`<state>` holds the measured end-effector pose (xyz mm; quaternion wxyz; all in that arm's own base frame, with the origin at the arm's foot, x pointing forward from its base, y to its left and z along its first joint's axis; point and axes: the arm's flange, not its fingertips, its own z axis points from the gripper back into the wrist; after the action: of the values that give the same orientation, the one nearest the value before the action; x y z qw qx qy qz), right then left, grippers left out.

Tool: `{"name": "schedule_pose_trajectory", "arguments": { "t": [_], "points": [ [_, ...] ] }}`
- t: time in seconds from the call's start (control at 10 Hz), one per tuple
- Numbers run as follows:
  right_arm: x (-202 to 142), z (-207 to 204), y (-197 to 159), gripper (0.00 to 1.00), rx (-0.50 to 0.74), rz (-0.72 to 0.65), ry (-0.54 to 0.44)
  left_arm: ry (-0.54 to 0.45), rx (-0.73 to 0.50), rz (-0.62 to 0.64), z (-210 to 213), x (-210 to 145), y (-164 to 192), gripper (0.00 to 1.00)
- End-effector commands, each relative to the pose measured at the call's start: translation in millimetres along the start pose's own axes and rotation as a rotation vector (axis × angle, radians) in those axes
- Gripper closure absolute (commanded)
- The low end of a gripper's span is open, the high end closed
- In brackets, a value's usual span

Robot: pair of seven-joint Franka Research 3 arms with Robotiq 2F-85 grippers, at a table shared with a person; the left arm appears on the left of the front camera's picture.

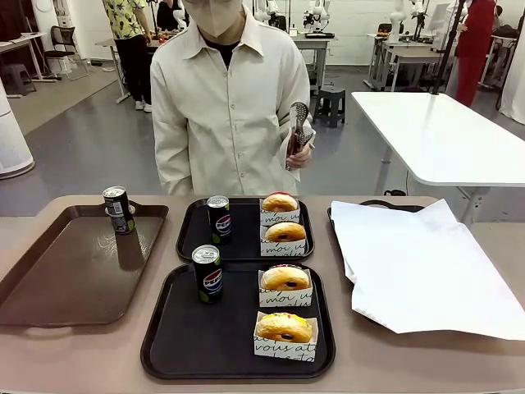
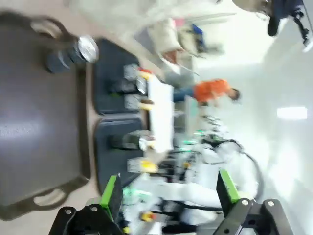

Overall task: Set up donuts and drinks on trays.
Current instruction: Pick up one Pepsi coke from the Handle tray and place it on the Flat Tray without a Pepsi coke.

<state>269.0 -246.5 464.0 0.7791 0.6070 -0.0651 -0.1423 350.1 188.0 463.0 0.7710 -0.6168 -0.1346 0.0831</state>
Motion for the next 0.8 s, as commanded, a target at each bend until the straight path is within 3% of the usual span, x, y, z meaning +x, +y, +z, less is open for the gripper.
{"name": "schedule_pose_trajectory", "arguments": {
  "t": [0.0,0.2,0.3,0.4,0.7],
  "points": [
    [0.8,-1.3,2.0,0.0,0.021,0.015,-0.005,0.095,-0.135,0.205,7.5,6.3,41.3,0.0],
    [0.8,-1.3,2.0,0.0,0.021,0.015,-0.005,0.188,-0.085,0.242,10.1,14.6,39.9,0.0],
    [0.8,-1.3,2.0,0.0,0.021,0.015,-0.005,0.214,-0.021,0.236,6.1,-2.8,42.2,0.0],
    [0.8,-1.3,2.0,0.0,0.021,0.015,-0.005,0.14,-0.164,0.225,4.0,-6.1,55.4,0.0],
    [0.8,-1.3,2.0,0.0,0.021,0.015,-0.005,0.14,-0.164,0.225,4.0,-6.1,55.4,0.0]
  ]
}}
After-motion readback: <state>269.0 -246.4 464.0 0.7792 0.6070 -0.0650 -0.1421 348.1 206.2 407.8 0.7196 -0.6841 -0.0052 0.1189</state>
